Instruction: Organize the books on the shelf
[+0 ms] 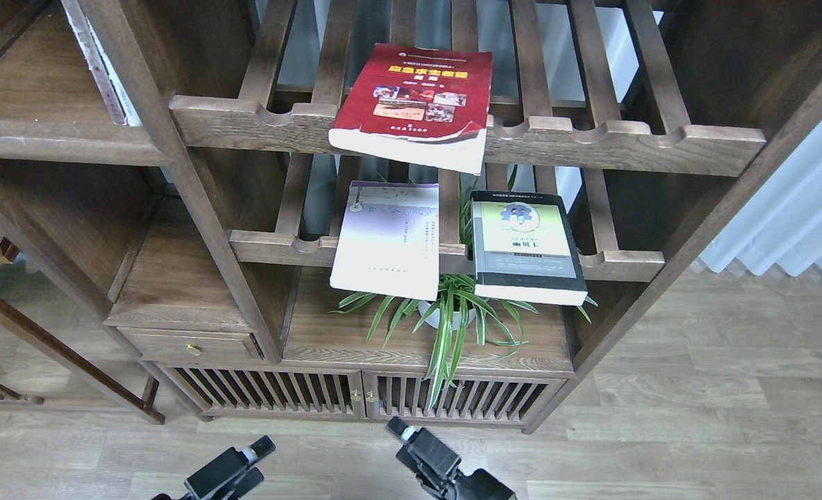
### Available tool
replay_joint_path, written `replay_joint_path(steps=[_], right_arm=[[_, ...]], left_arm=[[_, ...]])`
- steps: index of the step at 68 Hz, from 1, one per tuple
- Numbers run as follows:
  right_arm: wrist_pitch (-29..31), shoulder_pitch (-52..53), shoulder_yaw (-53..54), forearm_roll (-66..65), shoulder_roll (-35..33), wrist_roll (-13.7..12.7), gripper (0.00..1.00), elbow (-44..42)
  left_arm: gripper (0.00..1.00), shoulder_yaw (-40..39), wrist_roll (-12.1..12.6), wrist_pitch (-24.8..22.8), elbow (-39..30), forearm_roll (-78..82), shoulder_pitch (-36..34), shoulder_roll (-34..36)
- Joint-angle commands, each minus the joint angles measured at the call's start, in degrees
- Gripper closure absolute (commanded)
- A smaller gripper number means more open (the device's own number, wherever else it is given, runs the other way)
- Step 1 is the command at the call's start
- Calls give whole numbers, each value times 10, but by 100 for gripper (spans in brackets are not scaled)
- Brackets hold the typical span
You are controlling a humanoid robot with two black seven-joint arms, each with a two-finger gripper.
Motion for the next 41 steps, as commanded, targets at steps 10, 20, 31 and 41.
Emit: replay_joint_path(steps=[10,20,31,41], right_arm=[[0,4,7,2,0,1,0,0],[0,13,27,9,0,4,0,12],[0,9,91,21,0,12,1,36],[0,29,114,26,0,61,1,42]], left_arm=[[0,7,1,0,3,2,-4,12],[0,2,1,0,13,1,-3,17],[0,-5,0,0,36,0,-1,18],[0,0,0,0,51,0,-1,17]])
